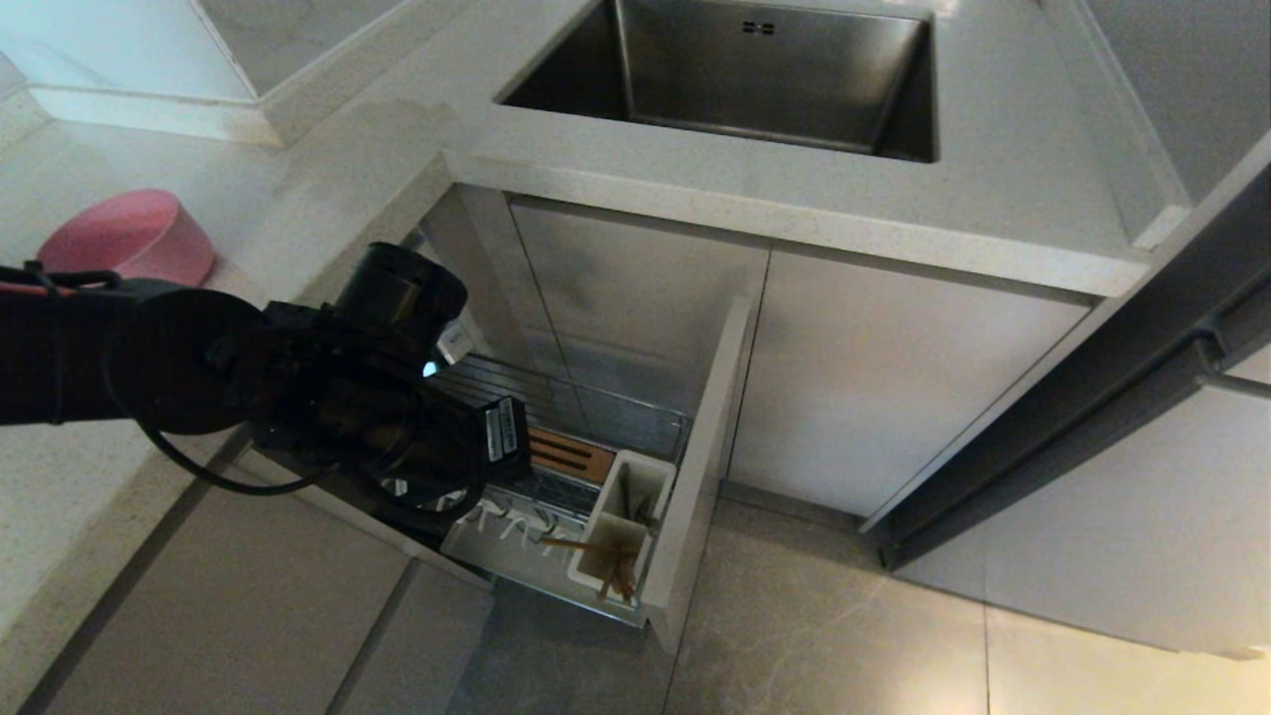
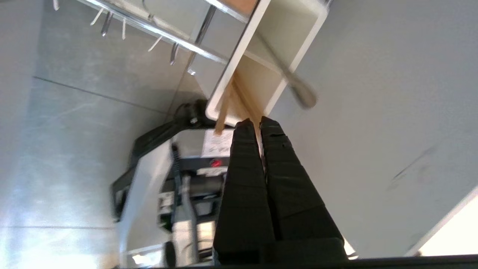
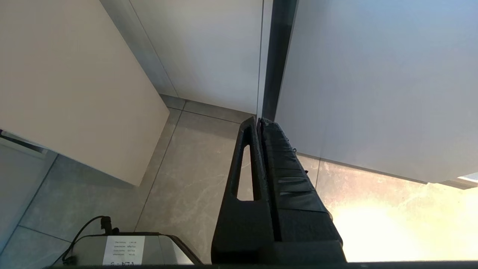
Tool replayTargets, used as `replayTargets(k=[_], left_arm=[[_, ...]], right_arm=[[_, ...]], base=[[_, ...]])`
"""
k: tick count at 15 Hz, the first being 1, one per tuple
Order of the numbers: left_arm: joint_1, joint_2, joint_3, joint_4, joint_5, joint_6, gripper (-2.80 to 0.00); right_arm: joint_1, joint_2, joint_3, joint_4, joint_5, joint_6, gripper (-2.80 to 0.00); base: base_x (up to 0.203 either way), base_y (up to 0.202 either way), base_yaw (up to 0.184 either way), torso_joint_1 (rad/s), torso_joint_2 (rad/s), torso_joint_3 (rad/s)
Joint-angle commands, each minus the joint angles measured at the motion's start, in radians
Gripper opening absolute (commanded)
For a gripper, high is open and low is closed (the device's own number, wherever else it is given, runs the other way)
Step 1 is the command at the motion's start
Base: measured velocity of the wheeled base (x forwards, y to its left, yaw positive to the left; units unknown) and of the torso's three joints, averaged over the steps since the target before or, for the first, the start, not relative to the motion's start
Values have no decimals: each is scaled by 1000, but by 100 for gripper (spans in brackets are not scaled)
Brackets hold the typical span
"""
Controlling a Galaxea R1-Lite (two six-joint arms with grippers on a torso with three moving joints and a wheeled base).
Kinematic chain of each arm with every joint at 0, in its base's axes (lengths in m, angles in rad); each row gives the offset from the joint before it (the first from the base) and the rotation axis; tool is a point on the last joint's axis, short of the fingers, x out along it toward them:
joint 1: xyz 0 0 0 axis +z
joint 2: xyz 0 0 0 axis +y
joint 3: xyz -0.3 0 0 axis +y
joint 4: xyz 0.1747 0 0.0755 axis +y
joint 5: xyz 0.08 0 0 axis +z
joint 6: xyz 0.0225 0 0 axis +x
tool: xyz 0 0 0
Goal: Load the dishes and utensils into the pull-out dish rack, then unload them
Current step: Close the cupboard
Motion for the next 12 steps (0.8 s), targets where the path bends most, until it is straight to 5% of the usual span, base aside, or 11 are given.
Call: replayTargets(k=[1, 2, 9, 10, 12], left_arm=[[-2, 4, -2, 1, -3, -17, 0], [-2, 4, 0, 2, -3, -17, -280], [-14, -5, 0, 1, 27, -13, -280], [-18, -14, 5, -1, 50, -11, 0], [-19, -35, 4, -6, 51, -11, 0]], right_arm=[[0, -1, 0, 0, 0, 0, -280], [0, -1, 0, 0, 0, 0, -280], [0, -1, 0, 0, 0, 0, -280], [0, -1, 0, 0, 0, 0, -280], [0, -1, 0, 0, 0, 0, -280]], base=[[0, 0, 0, 0, 0, 0], [0, 0, 0, 0, 0, 0], [0, 0, 0, 0, 0, 0], [0, 0, 0, 0, 0, 0], [0, 0, 0, 0, 0, 0]])
